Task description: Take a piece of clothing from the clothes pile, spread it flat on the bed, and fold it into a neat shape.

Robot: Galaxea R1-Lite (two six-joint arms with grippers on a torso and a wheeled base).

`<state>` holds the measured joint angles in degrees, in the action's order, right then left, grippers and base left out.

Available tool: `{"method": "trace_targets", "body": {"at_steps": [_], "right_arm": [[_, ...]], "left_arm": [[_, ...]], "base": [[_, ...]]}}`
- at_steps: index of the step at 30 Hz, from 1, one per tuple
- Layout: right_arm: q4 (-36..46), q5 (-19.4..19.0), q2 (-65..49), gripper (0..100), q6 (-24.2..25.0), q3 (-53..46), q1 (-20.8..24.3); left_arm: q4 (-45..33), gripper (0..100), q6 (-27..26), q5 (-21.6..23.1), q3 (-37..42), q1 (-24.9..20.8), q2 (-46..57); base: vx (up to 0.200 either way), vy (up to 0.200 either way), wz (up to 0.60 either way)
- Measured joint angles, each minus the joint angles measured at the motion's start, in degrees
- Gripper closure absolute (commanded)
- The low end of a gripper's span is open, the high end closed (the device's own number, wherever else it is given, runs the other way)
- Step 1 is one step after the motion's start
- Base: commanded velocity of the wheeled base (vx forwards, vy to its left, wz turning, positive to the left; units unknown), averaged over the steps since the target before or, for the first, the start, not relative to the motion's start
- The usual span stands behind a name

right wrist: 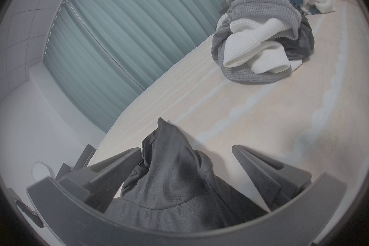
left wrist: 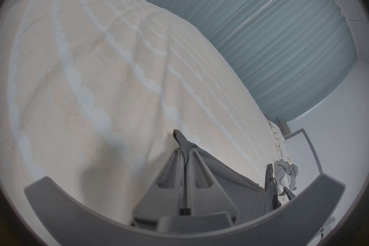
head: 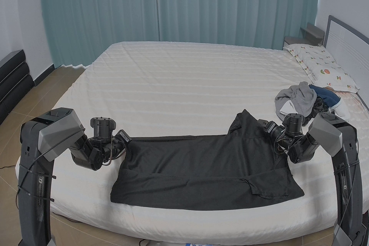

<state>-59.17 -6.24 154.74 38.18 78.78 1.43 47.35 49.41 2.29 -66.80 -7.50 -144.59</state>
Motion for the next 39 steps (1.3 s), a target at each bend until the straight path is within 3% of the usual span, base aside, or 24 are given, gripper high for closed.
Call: {"method": "trace_targets", "body": {"at_steps": [1, 2, 16, 34, 35, 39], "right_arm": [[-0.4, -0.3, 0.3, 0, 0.1, 0.0, 0.0], [-0.7, -0.6, 0.5, 100, 0.2, 0.1, 0.0], [-7.4, -2.6, 0.8, 100, 1.0, -2.9, -0.5], [-10.1, -13.3, -3.3, 100, 7.0, -9.7, -4.0], [-9.9, -13.8, -3.4, 0, 7.0, -9.8, -4.0], [-8.3, -15.2, -3.5, 0, 7.0, -9.8, -3.8]], "left_arm": [[0.0, 100, 0.0, 0.0, 0.0, 0.0, 0.0], [0.0, 100, 0.0, 0.1, 0.0, 0.0, 0.0], [-0.2, 100, 0.0, 0.2, -0.1, 0.0, 0.1], [0.2, 100, -0.1, 0.2, -0.1, 0.1, 0.5], [0.2, 100, 0.0, 0.2, -0.1, 0.1, 0.5], [0.2, 100, -0.1, 0.2, -0.1, 0.1, 0.5]], "base": [[0.0, 0.0, 0.0], [0.0, 0.0, 0.0], [0.0, 0.0, 0.0], [0.0, 0.0, 0.0], [0.0, 0.0, 0.0], [0.0, 0.0, 0.0]]}}
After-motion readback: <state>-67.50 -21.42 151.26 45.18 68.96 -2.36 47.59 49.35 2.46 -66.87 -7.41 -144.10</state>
